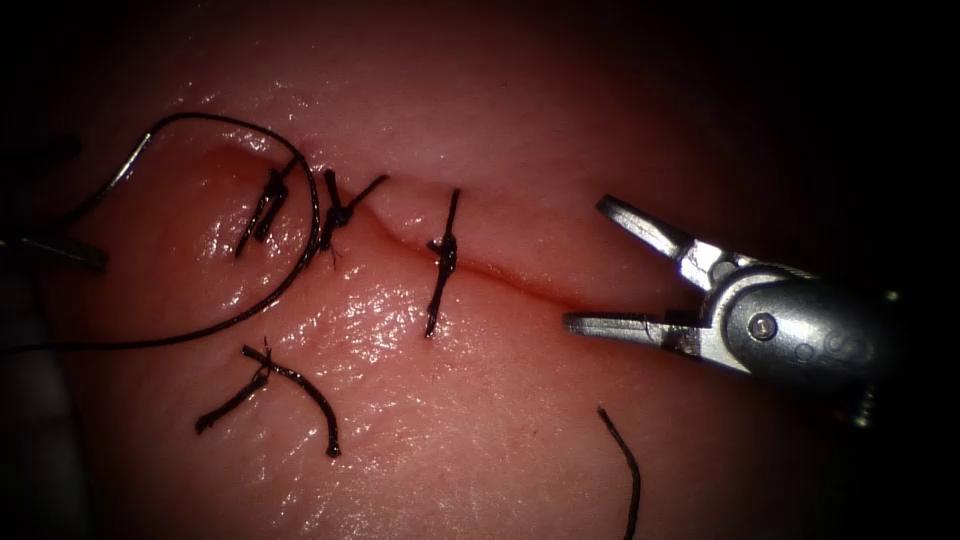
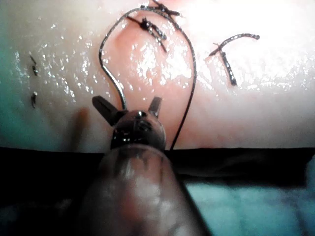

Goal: Wound Closure
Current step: Pick up the needle with the left gripper, then hand over the needle from the left to the right gripper

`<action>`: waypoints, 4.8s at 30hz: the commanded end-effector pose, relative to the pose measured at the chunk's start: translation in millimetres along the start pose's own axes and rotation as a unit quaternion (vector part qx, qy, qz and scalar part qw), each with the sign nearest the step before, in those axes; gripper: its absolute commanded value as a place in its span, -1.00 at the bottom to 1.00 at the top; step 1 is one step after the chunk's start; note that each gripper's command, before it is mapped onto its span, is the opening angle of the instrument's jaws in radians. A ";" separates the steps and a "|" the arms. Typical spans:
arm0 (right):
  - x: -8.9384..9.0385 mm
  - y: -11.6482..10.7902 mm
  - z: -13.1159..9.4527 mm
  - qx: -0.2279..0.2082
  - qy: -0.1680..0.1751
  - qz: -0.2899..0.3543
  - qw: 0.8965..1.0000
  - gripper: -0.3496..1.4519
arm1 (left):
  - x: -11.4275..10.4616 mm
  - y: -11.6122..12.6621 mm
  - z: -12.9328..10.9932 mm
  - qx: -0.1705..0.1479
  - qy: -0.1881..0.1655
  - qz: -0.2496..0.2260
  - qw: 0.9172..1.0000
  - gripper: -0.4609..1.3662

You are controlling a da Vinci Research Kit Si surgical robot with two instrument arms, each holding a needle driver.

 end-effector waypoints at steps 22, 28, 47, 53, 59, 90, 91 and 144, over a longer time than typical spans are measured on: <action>0.4 -0.3 0.0 0.004 0.000 0.001 1.000 0.67 | -2.8 0.9 3.2 -0.073 0.013 -0.030 0.997 -0.88; 0.4 -0.3 0.0 0.004 0.001 0.001 1.000 0.67 | -1.7 0.8 2.0 -0.055 0.014 -0.013 0.998 -0.88; 1.5 0.3 -0.3 -0.013 0.013 0.041 0.999 0.61 | 5.8 3.6 -3.2 -0.014 0.046 0.014 0.999 -0.88; 2.9 0.1 -0.8 -0.030 0.028 0.101 0.994 0.58 | 8.9 5.9 -2.7 0.004 0.035 0.026 0.999 -0.88; 5.1 0.1 -1.4 -0.044 0.051 0.143 0.987 0.57 | 12.2 7.6 -0.8 0.004 0.031 0.039 0.999 -0.88; 7.7 -0.5 -5.5 -0.129 0.054 0.414 0.899 0.57 | 22.6 14.3 9.8 -0.022 0.031 0.101 0.994 -0.88; 7.7 -0.5 -5.5 -0.129 0.055 0.417 0.898 0.57 | 22.4 14.4 9.7 -0.019 0.030 0.101 0.994 -0.88; 7.4 -0.6 -1.3 -0.259 0.025 0.595 0.761 -0.23 | 18.3 23.0 5.5 0.175 0.000 0.143 0.974 -0.88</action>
